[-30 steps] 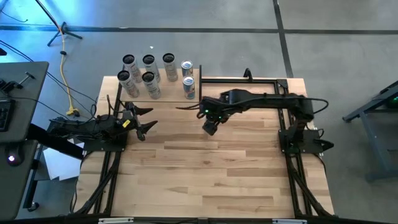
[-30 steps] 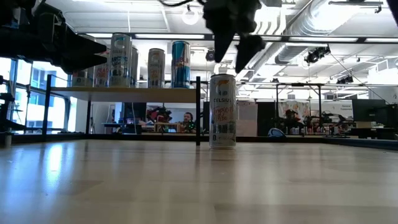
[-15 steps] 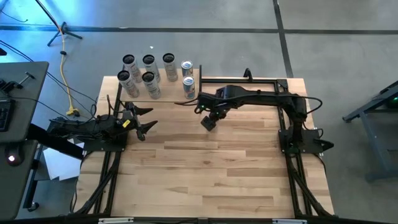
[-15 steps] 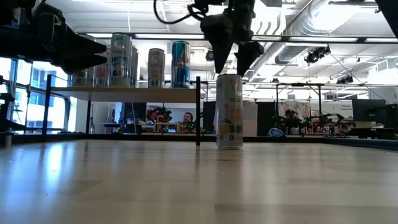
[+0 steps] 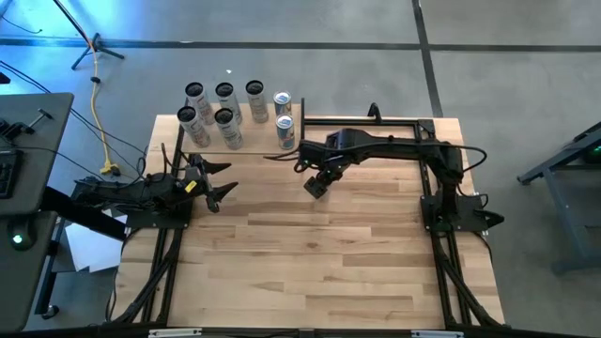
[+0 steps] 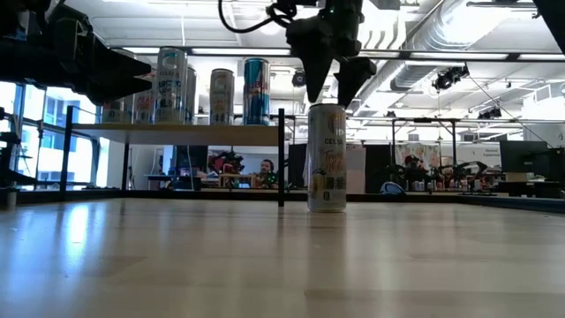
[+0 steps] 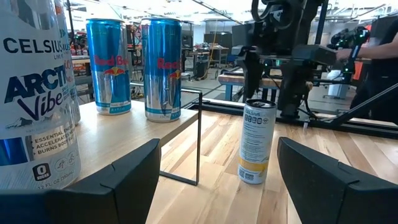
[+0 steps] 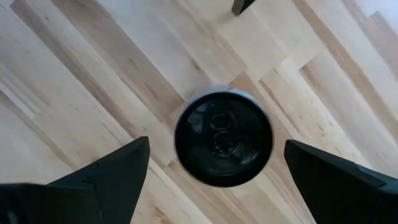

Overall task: Place canned beverage on shelf
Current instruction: Put the white yellow soda can on the shelf aligned with the other white yellow soda can

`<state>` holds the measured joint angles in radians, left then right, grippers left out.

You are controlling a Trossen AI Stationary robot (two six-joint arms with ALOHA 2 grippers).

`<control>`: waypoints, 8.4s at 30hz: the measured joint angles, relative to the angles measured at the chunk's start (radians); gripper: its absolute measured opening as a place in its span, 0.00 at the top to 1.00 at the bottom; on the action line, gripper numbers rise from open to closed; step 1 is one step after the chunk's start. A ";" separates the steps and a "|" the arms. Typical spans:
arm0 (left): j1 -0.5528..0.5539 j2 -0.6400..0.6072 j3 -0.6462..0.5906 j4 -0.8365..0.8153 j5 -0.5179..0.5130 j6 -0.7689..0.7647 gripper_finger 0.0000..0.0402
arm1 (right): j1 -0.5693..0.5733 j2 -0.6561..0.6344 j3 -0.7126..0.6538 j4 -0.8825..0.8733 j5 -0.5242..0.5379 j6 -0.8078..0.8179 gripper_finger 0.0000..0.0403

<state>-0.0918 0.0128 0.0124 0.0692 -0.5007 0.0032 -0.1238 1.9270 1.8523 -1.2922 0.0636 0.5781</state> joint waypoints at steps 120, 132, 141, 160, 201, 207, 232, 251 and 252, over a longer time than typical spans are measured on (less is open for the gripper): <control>0.000 0.000 0.000 0.000 0.000 0.000 0.28 | 0.059 0.318 0.376 0.063 0.013 -0.291 0.37; 0.000 0.000 0.000 0.000 -0.003 0.000 0.28 | 0.036 0.353 0.378 0.156 -0.043 -0.299 0.36; 0.000 0.000 0.000 0.000 -0.005 0.000 0.28 | 0.038 0.357 0.377 0.189 -0.130 -0.272 0.35; 0.000 0.000 0.000 0.000 -0.006 0.000 0.28 | 0.031 0.360 0.412 0.103 -0.042 -0.238 0.35; 0.000 0.000 0.000 0.000 -0.006 0.000 0.28 | 0.042 0.132 0.344 -0.197 0.088 -0.063 0.01; 0.000 0.000 0.000 0.000 -0.006 0.000 0.28 | 0.054 -0.052 -0.019 0.114 0.084 -0.085 0.01; 0.000 0.000 0.000 0.000 -0.007 0.000 0.28 | 0.051 -1.285 -1.532 1.248 0.147 -0.154 0.01; 0.000 0.000 0.000 0.000 -0.007 0.000 0.28 | 0.050 -1.602 -1.824 1.444 0.187 -0.377 0.01; 0.000 0.000 0.000 0.000 -0.007 0.000 0.28 | 0.050 -1.601 -1.830 1.438 0.185 -0.373 0.01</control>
<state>-0.0920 0.0128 0.0122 0.0690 -0.5076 0.0032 -0.0738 0.3255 0.0227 0.1455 0.2489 0.2048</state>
